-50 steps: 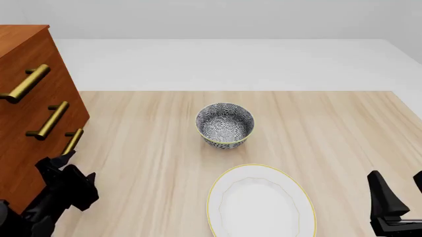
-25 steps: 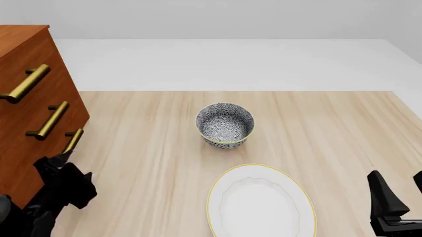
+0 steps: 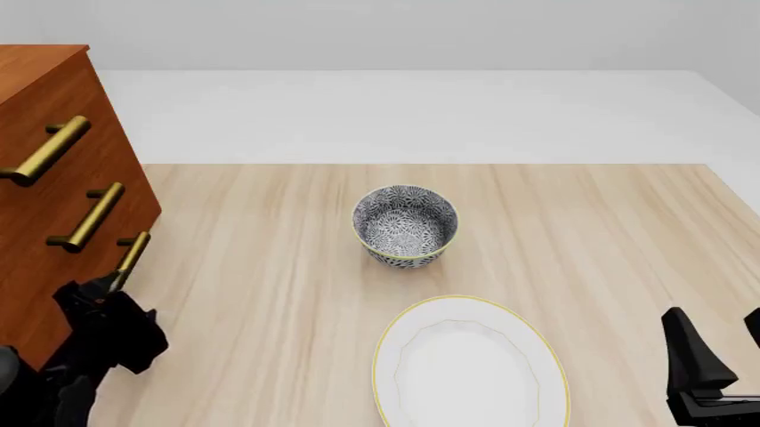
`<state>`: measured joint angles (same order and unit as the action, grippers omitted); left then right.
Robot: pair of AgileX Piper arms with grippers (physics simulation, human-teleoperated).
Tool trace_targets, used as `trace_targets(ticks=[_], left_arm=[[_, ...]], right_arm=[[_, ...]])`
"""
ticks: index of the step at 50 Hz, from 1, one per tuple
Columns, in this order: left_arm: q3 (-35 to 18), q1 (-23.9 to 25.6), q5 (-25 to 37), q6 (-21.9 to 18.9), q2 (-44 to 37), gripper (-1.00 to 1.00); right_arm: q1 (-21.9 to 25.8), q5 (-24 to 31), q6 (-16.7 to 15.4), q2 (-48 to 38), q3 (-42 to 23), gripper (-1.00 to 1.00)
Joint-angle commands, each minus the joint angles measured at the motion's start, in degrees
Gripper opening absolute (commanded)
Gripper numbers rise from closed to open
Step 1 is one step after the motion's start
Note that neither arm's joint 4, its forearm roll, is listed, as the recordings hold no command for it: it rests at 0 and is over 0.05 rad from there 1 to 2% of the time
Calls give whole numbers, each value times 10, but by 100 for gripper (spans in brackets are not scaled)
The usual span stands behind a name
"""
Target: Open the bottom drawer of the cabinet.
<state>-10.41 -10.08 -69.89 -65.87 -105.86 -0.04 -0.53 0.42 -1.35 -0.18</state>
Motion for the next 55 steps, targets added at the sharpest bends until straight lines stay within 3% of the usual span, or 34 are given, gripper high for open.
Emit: trace_targets(ticks=[1,55], left_arm=[[-7,-15,0,-2,-6,100],[-54,-44,0,-23,-78,100]], right_arm=[[0,0,0,0,0,100],[0,0,0,0,0,100]])
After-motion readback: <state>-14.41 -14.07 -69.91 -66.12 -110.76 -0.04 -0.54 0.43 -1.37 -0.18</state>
